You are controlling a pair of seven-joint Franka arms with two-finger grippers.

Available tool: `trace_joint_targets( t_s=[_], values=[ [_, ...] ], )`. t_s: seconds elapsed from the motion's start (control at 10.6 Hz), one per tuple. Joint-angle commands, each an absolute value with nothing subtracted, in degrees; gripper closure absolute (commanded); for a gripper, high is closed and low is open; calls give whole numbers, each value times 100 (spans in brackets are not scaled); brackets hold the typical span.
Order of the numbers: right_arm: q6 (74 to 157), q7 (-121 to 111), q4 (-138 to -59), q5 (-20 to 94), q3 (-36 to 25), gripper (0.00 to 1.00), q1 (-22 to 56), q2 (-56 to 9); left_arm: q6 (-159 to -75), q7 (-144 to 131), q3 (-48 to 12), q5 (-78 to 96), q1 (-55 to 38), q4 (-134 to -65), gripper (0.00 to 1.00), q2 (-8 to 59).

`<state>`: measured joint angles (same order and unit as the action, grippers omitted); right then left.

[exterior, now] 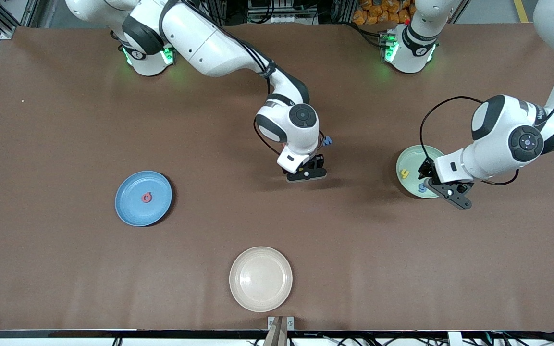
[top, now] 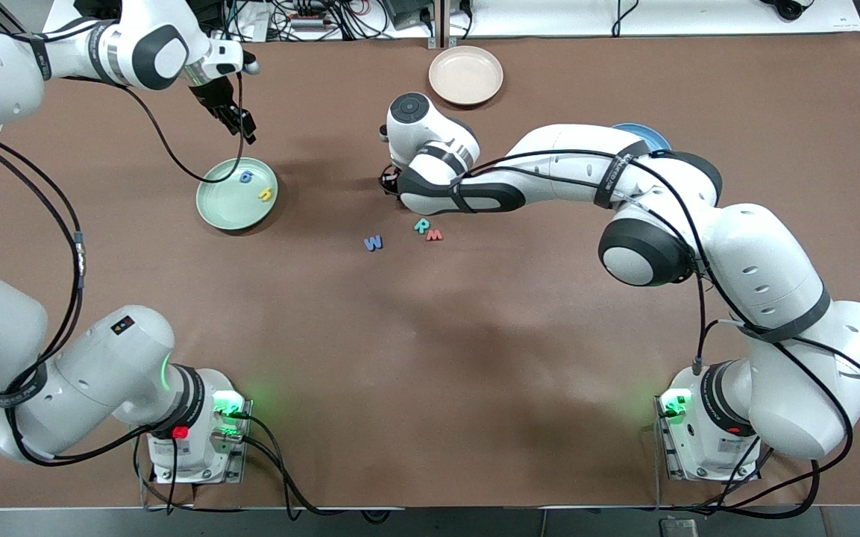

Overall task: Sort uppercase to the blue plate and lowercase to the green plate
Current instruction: 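Carry the H to the blue plate while the left gripper returns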

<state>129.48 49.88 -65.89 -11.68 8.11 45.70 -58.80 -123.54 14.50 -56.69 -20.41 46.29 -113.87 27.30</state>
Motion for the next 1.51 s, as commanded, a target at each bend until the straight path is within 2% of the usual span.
trace_joint_targets(
  t_s=[0.0, 0.28, 0.47, 0.85, 1.04, 1.13, 1.42],
  values=[
    [12929, 5115, -6354, -1195, 791, 31, 4632, -6021, -12287, 1424, -5695, -1960, 4632, -11312, 43, 2768],
    [12859, 5115, -6372, -1195, 791, 36, 4649, -6012, -12252, 1241, -5704, -1977, 4632, -11329, 43, 2795],
    [12858, 5115, -6390, -1204, 791, 45, 4676, -6012, -12165, 916, -5722, -1978, 4632, -11382, 44, 2804],
    [12727, 5124, -6416, -1266, 791, 100, 4737, -5933, -11742, 431, -5924, -1951, 4632, -11373, 45, 2795],
    [12360, 5089, -6416, -1239, 800, 100, 4676, -5697, -11742, 404, -5924, -1934, 4632, -11373, 49, 2795],
    [12236, 5080, -6416, -1196, 800, 100, 4606, -5539, -11699, 396, -5941, -1916, 4632, -11356, 54, 2786],
    [11893, 5080, -6425, -907, 626, 100, 4404, -5073, -11514, -120, -6247, -1907, 4667, -11338, 62, 2769]
  ],
)
